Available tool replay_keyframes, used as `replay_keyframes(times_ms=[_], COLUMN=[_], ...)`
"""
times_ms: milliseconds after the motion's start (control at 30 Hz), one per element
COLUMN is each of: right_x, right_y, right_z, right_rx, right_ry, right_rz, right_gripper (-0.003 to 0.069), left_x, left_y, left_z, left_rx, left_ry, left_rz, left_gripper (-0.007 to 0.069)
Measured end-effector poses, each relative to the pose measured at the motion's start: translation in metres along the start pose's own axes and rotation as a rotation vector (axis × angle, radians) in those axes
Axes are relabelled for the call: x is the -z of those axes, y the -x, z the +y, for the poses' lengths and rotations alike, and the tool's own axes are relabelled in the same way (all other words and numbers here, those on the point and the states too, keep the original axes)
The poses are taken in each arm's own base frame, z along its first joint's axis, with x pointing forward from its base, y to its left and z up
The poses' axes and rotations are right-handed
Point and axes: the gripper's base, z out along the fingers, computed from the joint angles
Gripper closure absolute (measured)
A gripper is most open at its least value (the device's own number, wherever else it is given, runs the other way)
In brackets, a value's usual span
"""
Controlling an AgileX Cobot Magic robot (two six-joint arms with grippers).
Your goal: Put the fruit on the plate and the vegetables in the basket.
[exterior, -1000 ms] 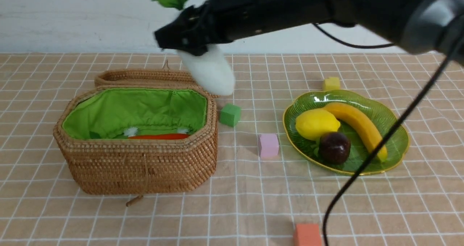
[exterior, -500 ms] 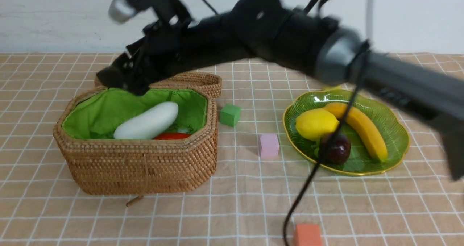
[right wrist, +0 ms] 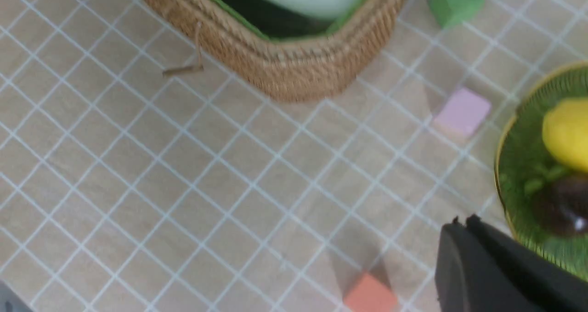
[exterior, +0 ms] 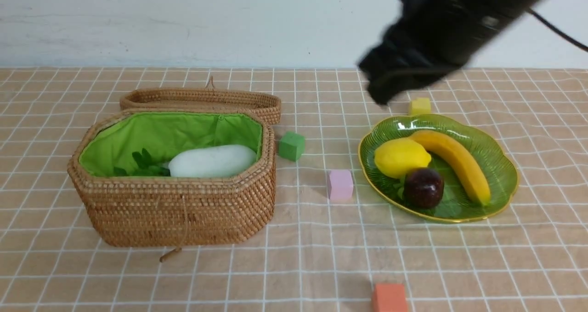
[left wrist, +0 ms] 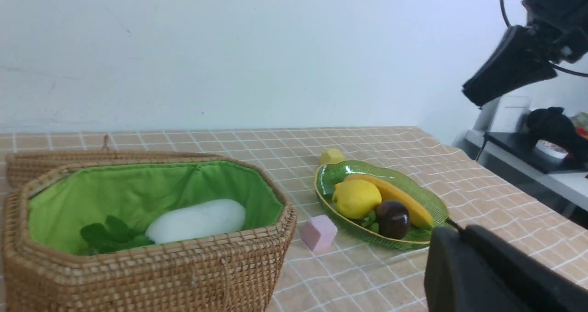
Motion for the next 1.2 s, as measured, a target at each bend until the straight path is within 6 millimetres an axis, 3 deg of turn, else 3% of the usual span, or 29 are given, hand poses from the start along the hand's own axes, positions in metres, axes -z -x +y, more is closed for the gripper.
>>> replay_keyframes(times_ms=[67, 100, 133, 167, 200, 333, 367, 433, 667, 1033, 1133, 1200], right_x=[0.016, 0.017, 0.025, 0.026, 0.029, 0.032, 0.032, 0.031, 0.031, 0.033, 0.037, 0.035], right_y=[-0.033, -0.036, -0.062, -0.068, -0.093, -0.142, -0.144, -0.166, -0.193, -0.197, -0.206, -0.224], right_z=[0.003, 0.004, 0.006, 0.007, 0.009, 0.012, 0.012, 0.013, 0.015, 0.013, 0.002, -0.008], right_rx=[-0.058, -0.058, -0.115, -0.128, -0.172, -0.262, -0.262, -0.293, -0.323, -0.311, -0.321, -0.369], right_ry=[-0.011, -0.011, -0.014, -0.014, -0.017, -0.026, -0.027, -0.029, -0.021, -0.043, -0.122, -0.189], right_rz=[0.025, 0.028, 0.05, 0.057, 0.082, 0.098, 0.097, 0.075, 0.038, 0.033, -0.089, -0.211], right_gripper=[0.0651, 0.0651, 0.0643, 0.0643, 0.0639, 0.0634, 0.0634, 0.0632, 0.0626, 0.0615, 0.0652, 0.0667], left_x=[-0.003, -0.003, -0.008, -0.009, -0.012, -0.017, -0.017, -0.019, -0.022, -0.022, -0.022, -0.021], left_y=[-0.019, -0.02, -0.033, -0.034, -0.044, -0.062, -0.063, -0.073, -0.091, -0.1, -0.102, -0.103], left_z=[0.002, 0.002, 0.002, 0.002, 0.004, 0.006, 0.006, 0.008, 0.012, 0.017, 0.018, 0.019], left_rx=[0.007, 0.007, 0.008, 0.007, 0.007, 0.009, 0.01, 0.006, -0.004, -0.01, -0.011, -0.012], left_ry=[-0.026, -0.028, -0.038, -0.038, -0.038, -0.031, -0.03, -0.022, -0.004, 0.033, 0.046, 0.054], left_rz=[-0.009, -0.008, 0.01, 0.012, 0.035, 0.083, 0.085, 0.115, 0.173, 0.233, 0.251, 0.261], left_gripper=[0.0638, 0.0638, 0.0638, 0.0638, 0.0638, 0.0638, 0.0638, 0.0638, 0.0636, 0.0632, 0.063, 0.0629])
